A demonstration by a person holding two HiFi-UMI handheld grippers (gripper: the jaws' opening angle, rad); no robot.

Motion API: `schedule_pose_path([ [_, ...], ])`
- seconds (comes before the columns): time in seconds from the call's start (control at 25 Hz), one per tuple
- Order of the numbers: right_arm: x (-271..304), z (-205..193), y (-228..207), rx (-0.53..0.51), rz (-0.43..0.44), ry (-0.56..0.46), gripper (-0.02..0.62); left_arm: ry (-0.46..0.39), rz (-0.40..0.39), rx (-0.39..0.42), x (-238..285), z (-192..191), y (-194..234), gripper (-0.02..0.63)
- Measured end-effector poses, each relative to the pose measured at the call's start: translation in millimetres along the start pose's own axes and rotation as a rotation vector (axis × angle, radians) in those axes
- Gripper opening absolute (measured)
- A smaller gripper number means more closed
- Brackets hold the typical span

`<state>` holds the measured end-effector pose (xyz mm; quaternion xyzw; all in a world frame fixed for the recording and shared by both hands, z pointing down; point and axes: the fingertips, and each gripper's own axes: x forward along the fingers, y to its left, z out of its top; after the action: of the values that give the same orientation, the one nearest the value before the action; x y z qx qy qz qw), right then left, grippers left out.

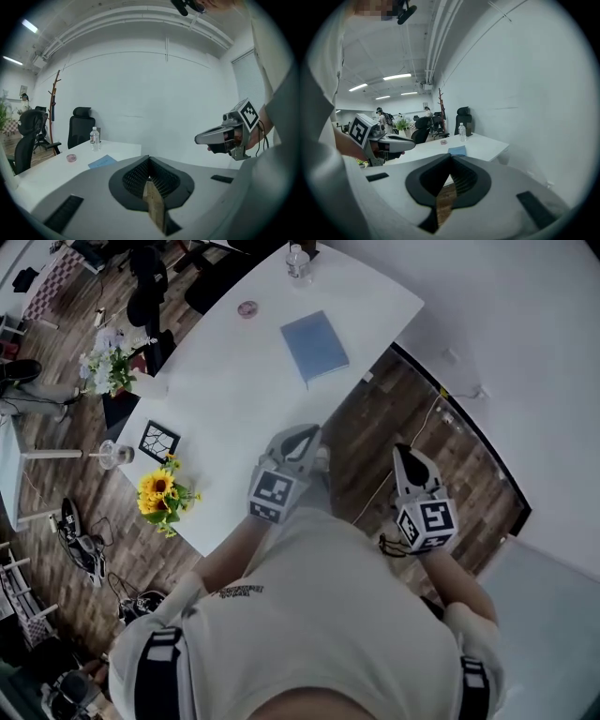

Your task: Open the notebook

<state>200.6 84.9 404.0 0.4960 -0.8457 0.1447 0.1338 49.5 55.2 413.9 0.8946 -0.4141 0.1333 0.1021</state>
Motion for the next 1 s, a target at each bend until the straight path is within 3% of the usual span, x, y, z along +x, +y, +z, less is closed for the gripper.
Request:
schedule_pose_path([
  [0.32, 58, 25, -30, -0.006, -0.002, 0.047, 0.003, 0.014, 0.023, -0.025, 41, 12, 51, 0.012],
  [0.68, 145, 54, -36, -0.05, 0.071, 0.105, 0.003, 0.028, 0.034, -0.112, 74, 21, 111, 0.012],
  [0.88, 178, 78, -44, -0.095, 0.088, 0.088, 0.003, 0.015, 0.044, -0.186, 85, 26, 135, 0.012],
  [1.0, 186, 87, -50, -0.101, 0.094, 0.083, 0.003, 0.017, 0.058, -0.174, 86, 24, 140, 0.012],
])
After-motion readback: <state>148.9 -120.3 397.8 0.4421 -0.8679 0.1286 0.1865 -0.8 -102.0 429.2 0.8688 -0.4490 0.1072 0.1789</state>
